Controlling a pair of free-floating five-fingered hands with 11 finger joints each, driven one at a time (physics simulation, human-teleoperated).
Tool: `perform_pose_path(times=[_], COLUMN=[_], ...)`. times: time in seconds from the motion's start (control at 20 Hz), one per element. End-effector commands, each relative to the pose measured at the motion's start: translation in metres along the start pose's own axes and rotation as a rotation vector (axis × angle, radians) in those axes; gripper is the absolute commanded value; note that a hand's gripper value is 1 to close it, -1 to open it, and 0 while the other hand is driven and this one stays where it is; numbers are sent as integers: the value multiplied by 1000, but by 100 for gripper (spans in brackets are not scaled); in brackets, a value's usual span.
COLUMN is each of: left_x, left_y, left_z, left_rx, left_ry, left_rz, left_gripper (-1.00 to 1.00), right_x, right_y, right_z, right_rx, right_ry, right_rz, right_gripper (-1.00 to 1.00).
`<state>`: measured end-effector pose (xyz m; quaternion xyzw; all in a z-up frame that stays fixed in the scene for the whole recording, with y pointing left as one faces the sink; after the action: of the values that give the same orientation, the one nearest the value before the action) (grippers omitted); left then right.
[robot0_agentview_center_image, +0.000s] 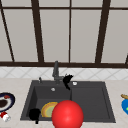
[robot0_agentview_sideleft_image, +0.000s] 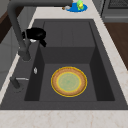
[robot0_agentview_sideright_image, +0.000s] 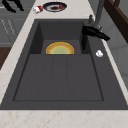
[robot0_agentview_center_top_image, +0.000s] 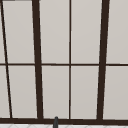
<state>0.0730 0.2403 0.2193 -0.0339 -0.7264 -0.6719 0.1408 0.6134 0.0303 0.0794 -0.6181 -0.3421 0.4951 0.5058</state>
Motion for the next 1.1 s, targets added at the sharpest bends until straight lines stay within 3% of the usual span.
perform_pose_path(times=[0.0, 0.65, 1.05], left_x=[0, 0, 0], left_y=[0, 0, 0], left_z=[0, 0, 0], left_rx=[0, 0, 0], left_ry=[0, 0, 0], left_rz=[0, 0, 0], left_gripper=[0, 0, 0], right_x=[13, -3, -6], right_y=[9, 29, 25], right_z=[3, 0, -1], right_rx=[-36, -224, -218], right_ry=[-108, -157, -204], right_rz=[8, -21, -45], right_gripper=[-100, -100, -100])
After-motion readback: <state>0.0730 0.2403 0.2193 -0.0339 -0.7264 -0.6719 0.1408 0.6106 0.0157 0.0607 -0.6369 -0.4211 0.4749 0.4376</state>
